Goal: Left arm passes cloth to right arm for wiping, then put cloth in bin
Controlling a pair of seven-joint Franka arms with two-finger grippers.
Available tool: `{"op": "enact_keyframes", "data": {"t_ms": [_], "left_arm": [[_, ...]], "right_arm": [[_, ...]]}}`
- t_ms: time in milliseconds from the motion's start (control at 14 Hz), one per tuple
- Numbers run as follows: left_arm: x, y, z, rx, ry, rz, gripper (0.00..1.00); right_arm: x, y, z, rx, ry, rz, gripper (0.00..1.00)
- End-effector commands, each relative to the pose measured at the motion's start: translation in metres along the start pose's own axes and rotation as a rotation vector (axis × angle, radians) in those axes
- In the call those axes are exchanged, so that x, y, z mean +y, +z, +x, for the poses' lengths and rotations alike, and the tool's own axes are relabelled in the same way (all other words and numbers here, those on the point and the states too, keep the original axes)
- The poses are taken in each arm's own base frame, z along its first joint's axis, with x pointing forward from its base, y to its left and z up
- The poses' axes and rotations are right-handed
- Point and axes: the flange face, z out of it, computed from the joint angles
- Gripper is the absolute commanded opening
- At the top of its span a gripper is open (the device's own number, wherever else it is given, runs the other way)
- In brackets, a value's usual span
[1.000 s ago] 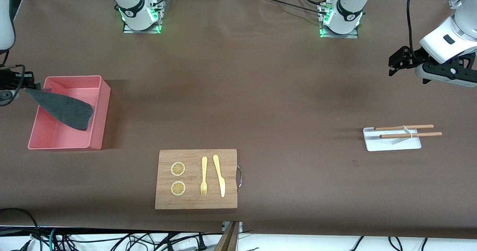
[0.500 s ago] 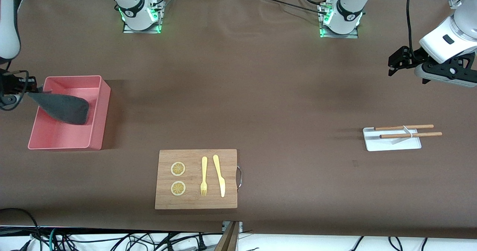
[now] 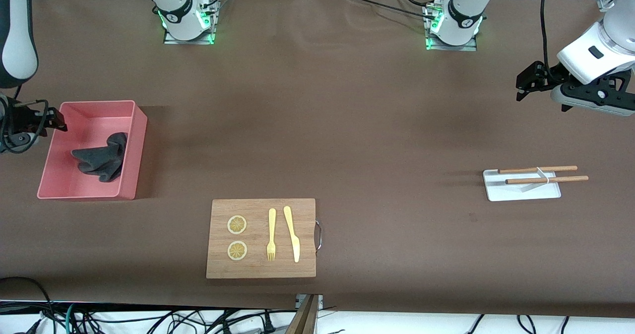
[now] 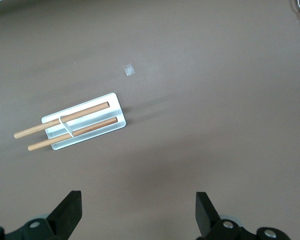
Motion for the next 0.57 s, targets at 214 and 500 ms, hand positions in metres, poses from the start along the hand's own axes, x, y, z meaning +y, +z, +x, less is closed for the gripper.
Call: {"op": "enact_keyframes", "data": {"t_ms": [214, 500], "left_arm": [[-0.001, -0.005, 0.001, -0.002, 0.009, -0.009, 1.0], [-0.004, -0.005, 0.0, -0.003, 0.004, -0.009, 1.0]], "right_arm": [[-0.063, -0.073, -0.023, 0.029, 0.107, 0.025, 1.0], [-0.1, -0.119, -0.048, 0.03, 0.169, 0.031, 1.0]]}}
